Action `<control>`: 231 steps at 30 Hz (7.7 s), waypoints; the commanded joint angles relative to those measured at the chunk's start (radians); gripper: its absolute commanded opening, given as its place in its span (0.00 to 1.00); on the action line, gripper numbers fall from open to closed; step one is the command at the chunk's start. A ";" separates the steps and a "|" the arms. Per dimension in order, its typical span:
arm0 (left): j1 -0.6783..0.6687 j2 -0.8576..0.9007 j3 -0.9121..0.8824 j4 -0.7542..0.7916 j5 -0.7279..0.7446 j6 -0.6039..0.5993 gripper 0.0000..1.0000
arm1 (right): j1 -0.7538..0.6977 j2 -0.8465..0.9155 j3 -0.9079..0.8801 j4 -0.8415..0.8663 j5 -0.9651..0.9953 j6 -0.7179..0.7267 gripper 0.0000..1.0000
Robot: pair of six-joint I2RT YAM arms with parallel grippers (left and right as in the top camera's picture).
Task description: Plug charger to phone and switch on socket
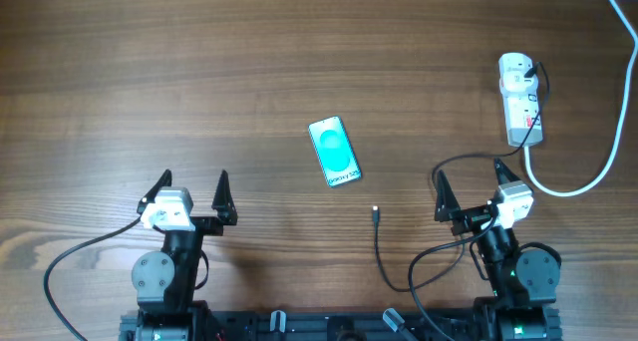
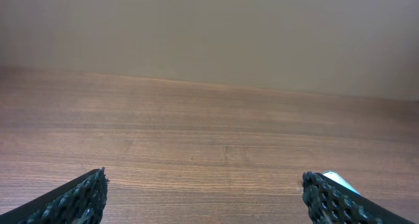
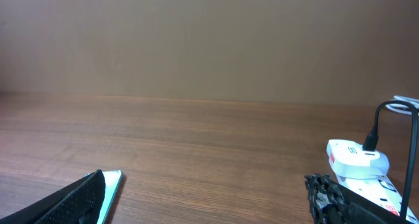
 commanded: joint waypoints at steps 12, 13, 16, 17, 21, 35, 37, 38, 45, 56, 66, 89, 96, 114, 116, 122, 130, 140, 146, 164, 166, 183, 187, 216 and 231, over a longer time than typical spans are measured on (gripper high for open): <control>0.009 -0.005 -0.003 -0.008 -0.006 0.019 1.00 | -0.003 -0.010 -0.001 0.003 -0.012 0.011 1.00; 0.009 -0.005 -0.003 -0.008 -0.006 0.019 1.00 | -0.002 -0.010 -0.001 0.003 -0.012 0.011 1.00; 0.009 -0.005 -0.003 -0.008 -0.006 0.019 1.00 | -0.003 -0.010 -0.001 0.003 -0.012 0.011 1.00; 0.009 -0.005 -0.003 -0.008 -0.006 0.019 1.00 | -0.003 -0.010 -0.001 0.003 -0.012 0.011 1.00; 0.009 -0.005 -0.003 -0.008 -0.006 0.019 1.00 | -0.002 -0.010 -0.001 0.003 -0.012 0.011 1.00; 0.009 -0.005 -0.003 0.016 -0.008 0.024 1.00 | -0.002 -0.010 -0.001 0.003 -0.012 0.011 1.00; 0.009 -0.005 -0.003 0.015 -0.007 0.023 1.00 | -0.002 -0.010 -0.001 0.003 -0.012 0.011 1.00; 0.009 -0.005 -0.003 -0.002 -0.006 0.023 1.00 | -0.003 -0.010 -0.001 0.003 -0.012 0.011 1.00; 0.009 -0.005 0.060 0.081 0.205 -0.099 1.00 | -0.003 -0.010 -0.001 0.003 -0.012 0.011 1.00; 0.008 0.520 0.842 -0.509 0.483 -0.344 1.00 | -0.003 -0.010 -0.001 0.003 -0.012 0.011 0.99; -0.193 1.394 1.740 -1.293 0.334 -0.266 1.00 | -0.003 -0.010 -0.001 0.003 -0.012 0.011 1.00; -0.413 1.690 1.563 -0.947 0.109 -0.533 1.00 | -0.003 -0.010 -0.001 0.003 -0.012 0.011 1.00; -0.613 1.851 1.560 -0.948 -0.089 -0.702 1.00 | -0.003 -0.010 -0.001 0.003 -0.012 0.011 1.00; -0.633 2.155 1.560 -0.790 -0.082 -0.745 1.00 | -0.003 -0.010 -0.001 0.003 -0.012 0.011 1.00; -0.633 2.168 1.560 -0.786 -0.101 -0.745 1.00 | -0.002 -0.010 -0.001 0.003 -0.012 0.011 1.00; -0.636 2.197 1.560 -0.777 -0.052 -0.763 1.00 | -0.003 -0.010 -0.001 0.003 -0.012 0.011 0.99; -0.636 2.197 1.560 -0.859 -0.057 -0.763 0.75 | -0.003 -0.010 -0.001 0.003 -0.012 0.011 1.00; -0.634 2.197 1.560 -1.036 -0.186 -0.736 0.86 | -0.003 -0.010 -0.001 0.003 -0.012 0.011 1.00; -0.633 2.197 1.560 -0.998 -0.163 -0.736 1.00 | -0.003 -0.008 -0.001 0.003 -0.012 0.011 0.99; -0.610 2.197 1.472 -1.045 -0.034 -0.723 1.00 | -0.003 -0.008 -0.001 0.003 -0.012 0.011 1.00; -0.610 2.197 1.423 -1.013 -0.035 -0.721 1.00 | -0.003 -0.008 -0.001 0.003 -0.012 0.011 1.00; -0.603 2.197 1.416 -0.859 0.016 -0.431 1.00 | -0.003 -0.008 -0.001 0.003 -0.012 0.011 1.00; -0.598 2.197 1.416 -0.895 -0.020 -0.629 1.00 | -0.002 -0.008 -0.001 0.003 -0.012 0.011 1.00; -0.632 2.197 1.415 -0.885 -0.069 -0.556 1.00 | -0.002 -0.008 -0.001 0.003 -0.012 0.011 1.00; -0.546 2.197 1.415 -0.937 -0.069 -0.557 0.94 | -0.003 -0.008 -0.001 0.003 -0.012 0.011 1.00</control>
